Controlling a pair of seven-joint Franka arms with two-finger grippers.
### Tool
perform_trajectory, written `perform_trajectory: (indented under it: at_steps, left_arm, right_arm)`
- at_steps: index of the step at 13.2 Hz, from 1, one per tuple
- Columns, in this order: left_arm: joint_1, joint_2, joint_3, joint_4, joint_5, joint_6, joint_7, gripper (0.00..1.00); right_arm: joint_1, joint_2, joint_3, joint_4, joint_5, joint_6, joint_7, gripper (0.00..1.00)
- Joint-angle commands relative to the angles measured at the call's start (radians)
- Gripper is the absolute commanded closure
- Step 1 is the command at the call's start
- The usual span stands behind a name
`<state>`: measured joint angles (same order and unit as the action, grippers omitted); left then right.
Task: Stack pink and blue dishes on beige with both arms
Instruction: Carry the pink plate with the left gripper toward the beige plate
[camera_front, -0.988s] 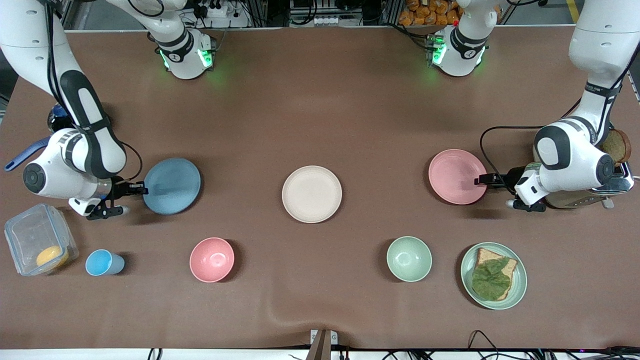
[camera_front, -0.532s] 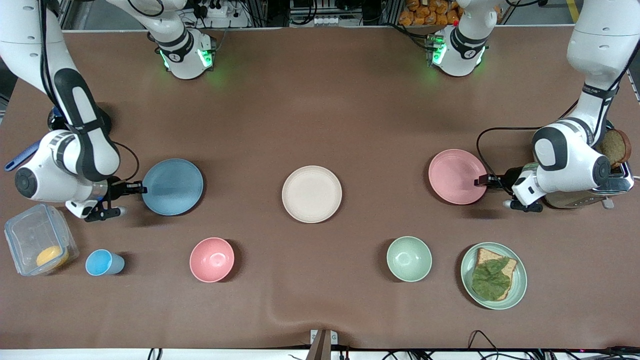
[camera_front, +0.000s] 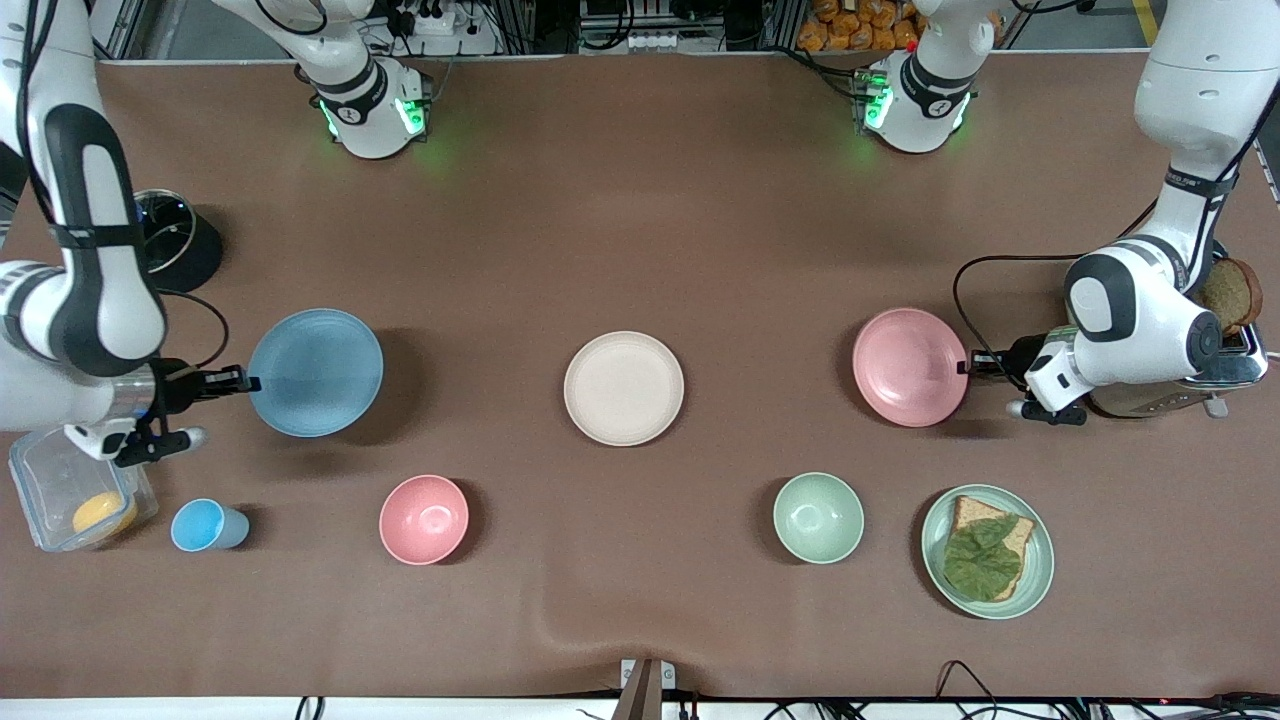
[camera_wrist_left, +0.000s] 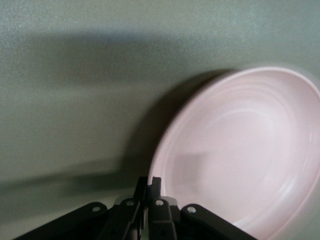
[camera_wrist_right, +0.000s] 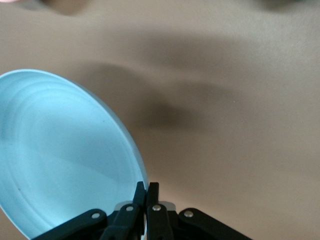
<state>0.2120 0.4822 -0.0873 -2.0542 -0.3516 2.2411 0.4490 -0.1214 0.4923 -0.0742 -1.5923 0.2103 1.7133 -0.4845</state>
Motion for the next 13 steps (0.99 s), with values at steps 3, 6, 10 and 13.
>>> perform_trajectory:
  at_steps: [3,6,10,13]
  left_arm:
    - [0.001,-0.002,-0.006,0.006,-0.03,-0.003,0.007,1.0]
    - [-0.003,-0.008,-0.029,0.04,-0.029,-0.052,-0.032,1.0]
    - [0.001,-0.031,-0.112,0.08,-0.03,-0.083,-0.111,1.0]
    - [0.0,-0.062,-0.189,0.098,-0.03,-0.084,-0.208,1.0]
  right_arm:
    - [-0.011,-0.046,0.005,0.198,-0.003,-0.245,0.001,1.0]
    - [-0.015,-0.095,0.005,0.198,-0.003,-0.288,0.003,1.0]
    - [-0.021,-0.117,0.005,0.198,-0.023,-0.29,-0.005,1.0]
    - [-0.021,-0.117,0.005,0.198,-0.025,-0.288,-0.006,1.0]
